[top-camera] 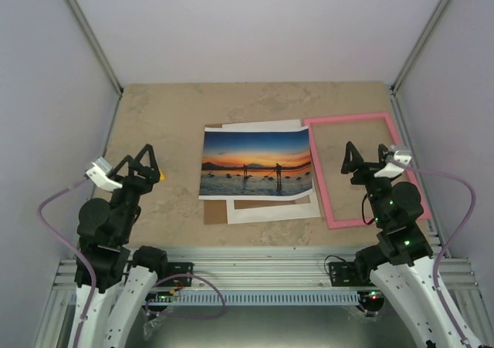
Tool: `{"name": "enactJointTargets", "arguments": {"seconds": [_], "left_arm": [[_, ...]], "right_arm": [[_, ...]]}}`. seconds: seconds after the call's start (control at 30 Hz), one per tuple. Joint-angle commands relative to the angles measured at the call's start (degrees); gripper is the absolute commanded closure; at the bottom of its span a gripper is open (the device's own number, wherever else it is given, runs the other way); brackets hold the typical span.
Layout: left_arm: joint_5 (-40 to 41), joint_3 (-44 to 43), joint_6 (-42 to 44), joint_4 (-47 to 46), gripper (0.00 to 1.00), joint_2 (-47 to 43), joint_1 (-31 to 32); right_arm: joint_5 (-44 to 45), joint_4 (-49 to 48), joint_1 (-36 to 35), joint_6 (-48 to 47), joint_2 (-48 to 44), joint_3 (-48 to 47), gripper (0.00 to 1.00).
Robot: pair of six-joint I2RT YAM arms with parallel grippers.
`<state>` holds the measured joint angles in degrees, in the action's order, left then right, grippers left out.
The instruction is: Take the photo out of the frame
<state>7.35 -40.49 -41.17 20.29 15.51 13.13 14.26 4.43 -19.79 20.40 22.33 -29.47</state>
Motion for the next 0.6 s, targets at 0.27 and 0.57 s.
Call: {"name": "enactJointTargets", "arguments": {"seconds": [0.27, 0.57], "left_arm": [[4.27, -0.43, 6.55, 3.83, 0.01, -2.82, -0.88], [2.03, 0.33, 6.50, 3.10, 0.01, -3.36, -3.08]], "right_arm": [[0.88, -5.85, -0.25, 0.39, -0.68, 2.93, 0.02], [1.90, -5.48, -0.25, 0.54, -1.32, 3.11, 0.02]]}}
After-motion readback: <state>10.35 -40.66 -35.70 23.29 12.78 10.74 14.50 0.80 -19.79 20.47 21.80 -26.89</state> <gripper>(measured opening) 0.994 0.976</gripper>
